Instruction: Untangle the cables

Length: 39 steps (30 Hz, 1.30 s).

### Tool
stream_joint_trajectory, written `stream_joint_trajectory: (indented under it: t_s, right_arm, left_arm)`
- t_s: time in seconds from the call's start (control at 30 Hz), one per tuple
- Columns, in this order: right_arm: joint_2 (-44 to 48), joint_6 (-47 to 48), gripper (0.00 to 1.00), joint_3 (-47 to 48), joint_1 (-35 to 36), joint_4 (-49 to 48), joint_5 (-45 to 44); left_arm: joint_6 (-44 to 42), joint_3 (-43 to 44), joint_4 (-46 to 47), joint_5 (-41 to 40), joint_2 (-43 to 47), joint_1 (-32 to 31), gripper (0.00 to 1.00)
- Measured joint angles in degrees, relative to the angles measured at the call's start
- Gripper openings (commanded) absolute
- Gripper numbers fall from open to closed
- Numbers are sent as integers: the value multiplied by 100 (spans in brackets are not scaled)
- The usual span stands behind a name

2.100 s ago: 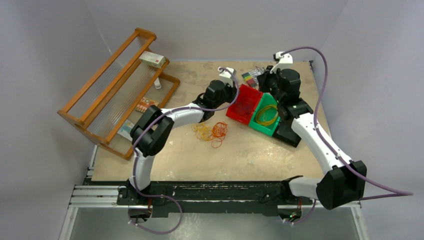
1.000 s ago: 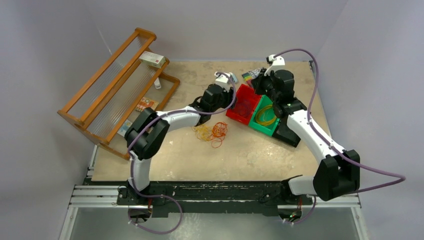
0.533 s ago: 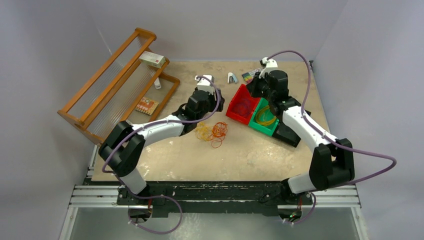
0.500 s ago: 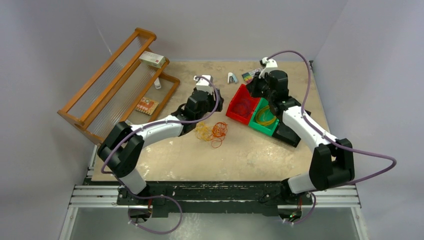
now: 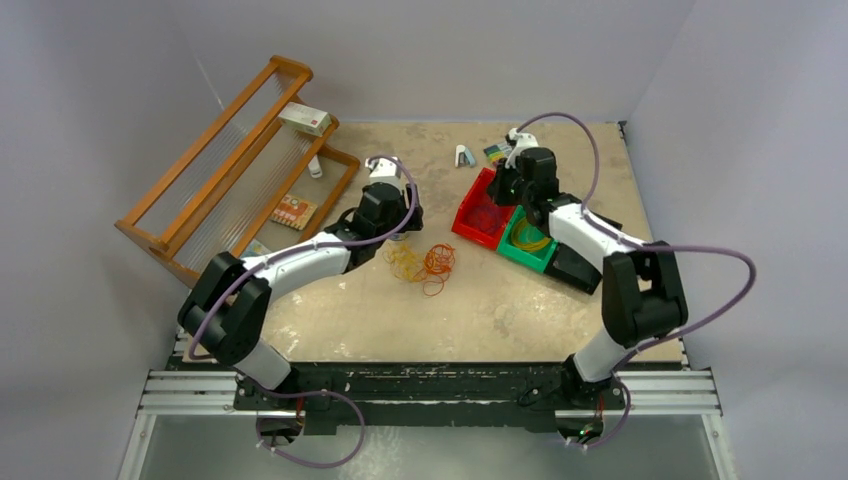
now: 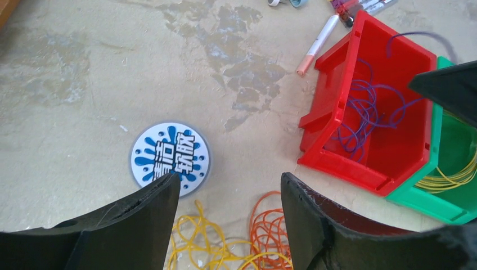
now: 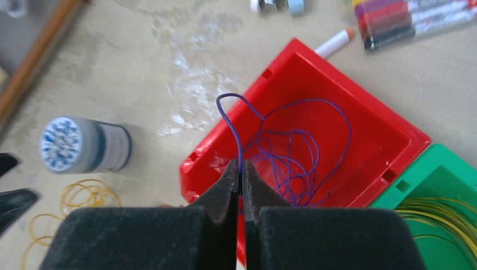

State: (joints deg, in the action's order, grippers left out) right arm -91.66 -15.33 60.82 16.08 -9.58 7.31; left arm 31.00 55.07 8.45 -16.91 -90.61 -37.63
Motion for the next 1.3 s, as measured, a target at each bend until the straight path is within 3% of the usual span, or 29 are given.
stream_joint_trajectory:
  t_s: [0.27,0.8,1.07,1.3]
  right_arm:
    - [-789,44,0,131,0,98,-214]
    - [-938,229,17,444,0,382,-883]
    - [-863,267,36,507,0,509,-1069]
    - [-400,275,45,507,0,516,-903]
  left_arm:
    - [-7,-122,-269,-142,280,0,66]
    - [-9,-227,-623,-337,280,0,66]
    - [-9,-236,-651,-352,280,0,67]
    - [-4,-247,-737,-402,291,0,75]
